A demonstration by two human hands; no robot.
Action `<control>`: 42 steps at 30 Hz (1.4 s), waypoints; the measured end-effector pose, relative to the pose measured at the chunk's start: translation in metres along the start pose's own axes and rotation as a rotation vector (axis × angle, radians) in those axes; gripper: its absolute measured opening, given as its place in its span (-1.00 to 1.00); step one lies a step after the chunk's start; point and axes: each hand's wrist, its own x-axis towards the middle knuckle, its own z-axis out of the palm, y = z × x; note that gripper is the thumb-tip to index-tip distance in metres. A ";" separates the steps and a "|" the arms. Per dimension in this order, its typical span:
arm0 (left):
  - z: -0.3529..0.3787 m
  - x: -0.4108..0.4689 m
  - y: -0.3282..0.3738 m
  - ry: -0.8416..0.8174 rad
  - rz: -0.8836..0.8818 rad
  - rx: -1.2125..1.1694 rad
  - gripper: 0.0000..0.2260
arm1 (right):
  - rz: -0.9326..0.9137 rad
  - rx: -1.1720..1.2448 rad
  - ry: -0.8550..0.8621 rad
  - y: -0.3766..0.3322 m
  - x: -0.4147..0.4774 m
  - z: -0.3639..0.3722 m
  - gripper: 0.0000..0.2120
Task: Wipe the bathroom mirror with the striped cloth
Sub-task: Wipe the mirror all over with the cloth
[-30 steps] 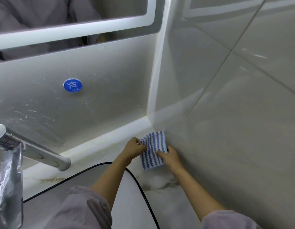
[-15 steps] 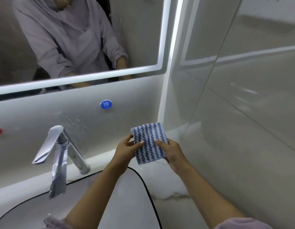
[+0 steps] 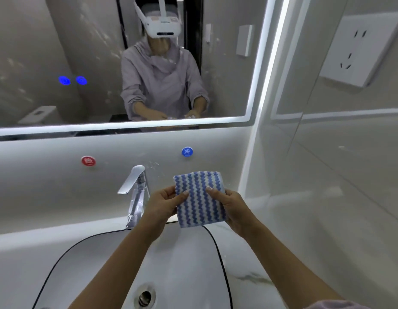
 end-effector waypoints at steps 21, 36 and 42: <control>-0.024 -0.116 0.048 0.264 0.149 0.035 -0.89 | 0.019 0.051 -0.192 -0.019 -0.058 0.082 -0.62; -0.198 -0.188 0.098 0.320 0.160 0.059 -0.87 | -0.072 0.049 -0.175 0.029 -0.073 0.270 -0.63; -0.264 -0.212 0.124 0.308 0.167 0.101 -0.89 | -0.056 0.088 -0.156 0.042 -0.079 0.344 -0.80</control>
